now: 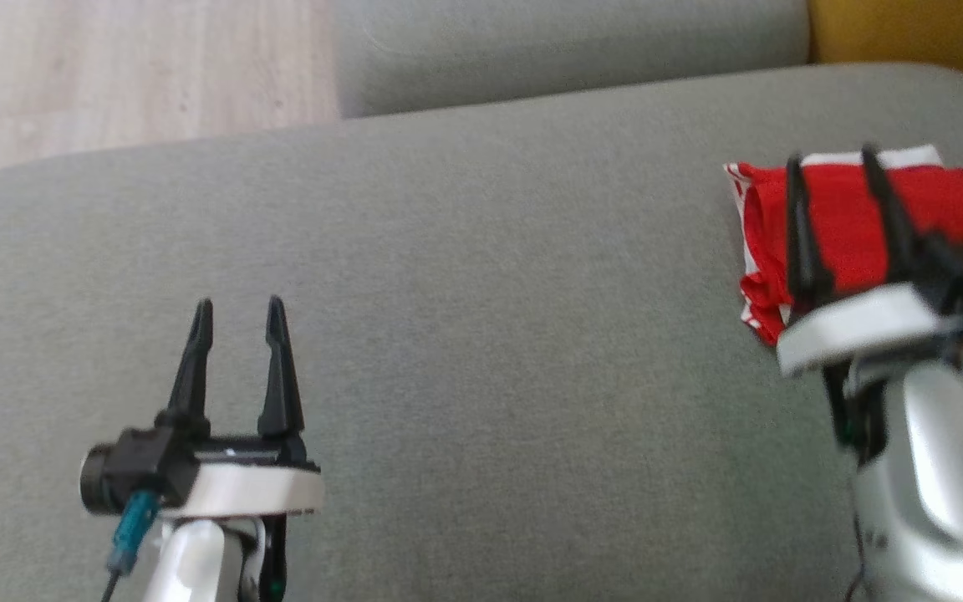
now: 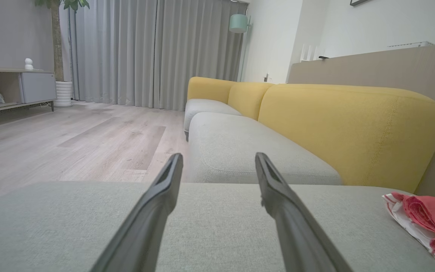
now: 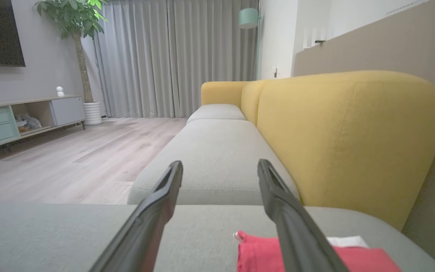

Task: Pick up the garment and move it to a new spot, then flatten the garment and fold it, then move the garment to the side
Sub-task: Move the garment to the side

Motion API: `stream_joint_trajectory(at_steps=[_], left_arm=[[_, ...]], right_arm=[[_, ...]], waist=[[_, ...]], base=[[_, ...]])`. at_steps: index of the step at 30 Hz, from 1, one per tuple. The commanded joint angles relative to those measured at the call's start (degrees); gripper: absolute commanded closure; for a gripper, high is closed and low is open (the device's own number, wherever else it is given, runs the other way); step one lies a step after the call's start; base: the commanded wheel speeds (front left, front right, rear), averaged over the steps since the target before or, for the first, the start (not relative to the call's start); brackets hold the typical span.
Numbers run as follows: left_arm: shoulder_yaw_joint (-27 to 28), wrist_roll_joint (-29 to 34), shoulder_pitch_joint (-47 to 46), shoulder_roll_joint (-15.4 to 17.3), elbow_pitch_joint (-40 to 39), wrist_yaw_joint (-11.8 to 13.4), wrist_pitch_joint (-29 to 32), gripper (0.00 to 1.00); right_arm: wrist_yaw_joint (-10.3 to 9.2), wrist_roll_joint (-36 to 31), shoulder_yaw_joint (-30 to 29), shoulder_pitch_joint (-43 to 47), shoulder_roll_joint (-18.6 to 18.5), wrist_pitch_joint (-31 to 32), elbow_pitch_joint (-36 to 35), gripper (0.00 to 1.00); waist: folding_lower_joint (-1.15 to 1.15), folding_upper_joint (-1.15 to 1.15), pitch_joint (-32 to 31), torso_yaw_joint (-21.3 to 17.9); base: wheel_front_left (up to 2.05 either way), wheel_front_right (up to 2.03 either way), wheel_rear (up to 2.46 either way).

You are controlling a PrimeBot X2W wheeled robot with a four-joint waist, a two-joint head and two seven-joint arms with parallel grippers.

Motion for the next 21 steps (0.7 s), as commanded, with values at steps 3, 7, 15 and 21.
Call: stream_joint_trajectory(at_steps=[3, 7, 15, 21], left_arm=[[1.12, -0.61, 0.76, 0.38, -2.55, 0.57, -0.46, 0.00], [0.67, -1.26, 3.94, 0.38, -2.22, 1.06, -0.46, 0.00], [1.45, -2.75, 6.96, 0.38, -1.61, 1.46, -0.46, 0.00], [1.93, -2.77, 8.11, 0.38, -1.46, 2.03, -0.46, 0.00]], right_arm=[[-0.04, 2.08, 0.74, 3.65, 1.11, -2.48, -2.56, 0.00], [-0.04, 4.87, 1.88, 9.33, 1.39, -4.85, -1.97, 0.00], [-0.04, 8.39, 2.18, 16.87, 1.42, -7.80, -0.25, 0.00], [-0.04, 9.06, 2.36, 18.50, 1.43, -7.88, -2.58, 0.00]], waist=[[0.01, 0.00, -2.31, 1.94], [0.01, 0.00, -3.54, 2.64], [0.01, 0.00, -5.20, 3.22], [0.01, 0.00, -5.87, 2.79]], base=[[0.00, 0.00, 0.00], [0.00, 0.00, 0.00], [0.00, 0.00, 0.00], [0.00, 0.00, 0.00]])
